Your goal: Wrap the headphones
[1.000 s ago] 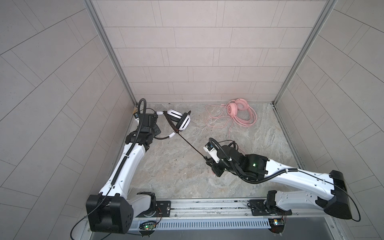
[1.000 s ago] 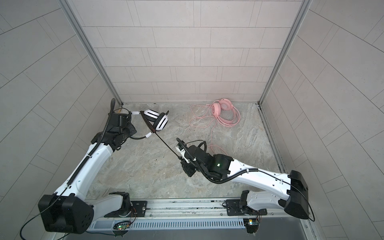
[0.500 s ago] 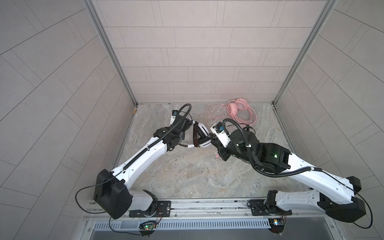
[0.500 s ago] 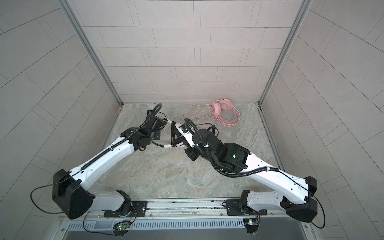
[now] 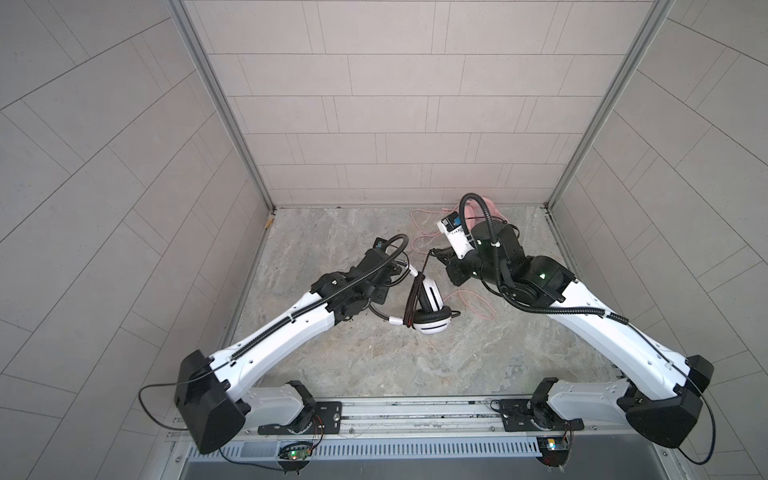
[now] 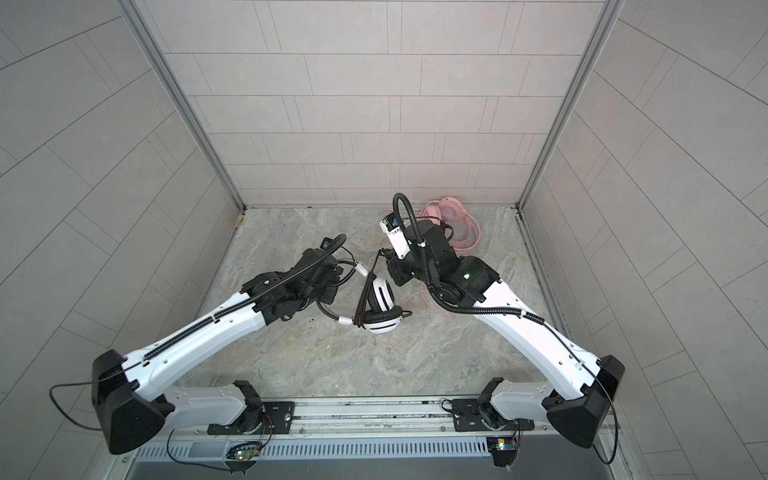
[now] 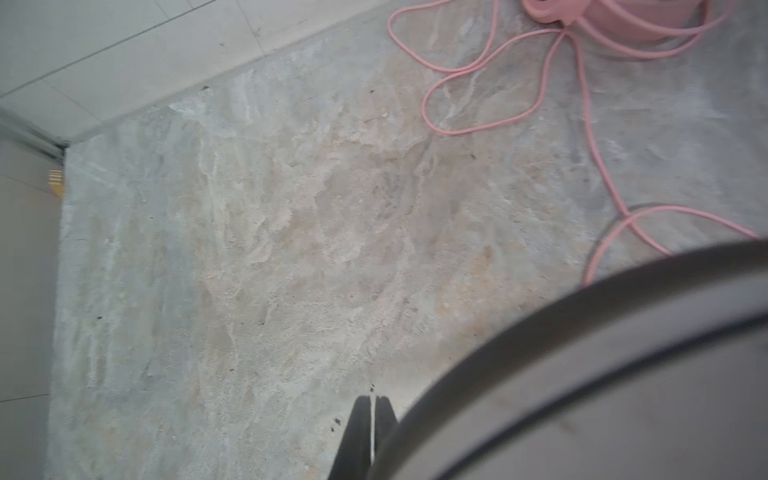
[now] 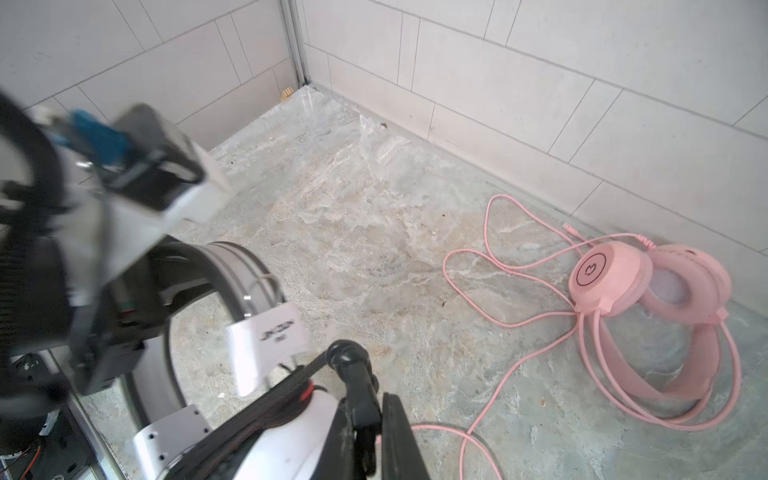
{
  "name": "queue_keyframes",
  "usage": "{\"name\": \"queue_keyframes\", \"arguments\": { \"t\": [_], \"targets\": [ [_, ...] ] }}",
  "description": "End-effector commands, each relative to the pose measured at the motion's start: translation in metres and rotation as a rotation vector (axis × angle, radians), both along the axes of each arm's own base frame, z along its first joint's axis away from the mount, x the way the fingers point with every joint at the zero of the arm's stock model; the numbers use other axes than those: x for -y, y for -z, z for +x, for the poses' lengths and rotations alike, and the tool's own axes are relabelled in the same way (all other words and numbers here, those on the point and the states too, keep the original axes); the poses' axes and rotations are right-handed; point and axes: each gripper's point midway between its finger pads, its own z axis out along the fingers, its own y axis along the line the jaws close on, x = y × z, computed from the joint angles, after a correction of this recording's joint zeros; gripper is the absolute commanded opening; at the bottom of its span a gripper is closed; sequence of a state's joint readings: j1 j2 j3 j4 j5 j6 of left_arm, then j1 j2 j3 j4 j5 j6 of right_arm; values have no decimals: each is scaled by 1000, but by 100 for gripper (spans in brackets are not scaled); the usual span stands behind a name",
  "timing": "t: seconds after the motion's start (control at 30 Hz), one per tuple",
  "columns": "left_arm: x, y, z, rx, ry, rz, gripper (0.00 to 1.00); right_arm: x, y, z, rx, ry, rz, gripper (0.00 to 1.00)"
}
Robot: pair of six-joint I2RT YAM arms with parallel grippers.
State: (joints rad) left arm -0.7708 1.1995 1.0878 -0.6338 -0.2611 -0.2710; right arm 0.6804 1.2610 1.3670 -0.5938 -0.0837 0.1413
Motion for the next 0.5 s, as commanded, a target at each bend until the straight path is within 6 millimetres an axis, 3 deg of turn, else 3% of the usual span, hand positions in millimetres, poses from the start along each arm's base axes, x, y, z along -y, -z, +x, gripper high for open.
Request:
{"name": "queue_keyframes", "arguments": {
  "t": [0.0, 0.23, 0.47],
  "targets": [
    [29, -17, -23, 10, 181, -168, 0, 0, -13, 17, 41, 20, 78, 0],
    [27, -52, -41, 110, 226, -341, 0, -19, 13, 11, -66, -100, 148, 1],
    [24, -66, -42, 136, 212, -377, 0, -38, 25, -8, -145, -219, 236, 9]
  ]
}}
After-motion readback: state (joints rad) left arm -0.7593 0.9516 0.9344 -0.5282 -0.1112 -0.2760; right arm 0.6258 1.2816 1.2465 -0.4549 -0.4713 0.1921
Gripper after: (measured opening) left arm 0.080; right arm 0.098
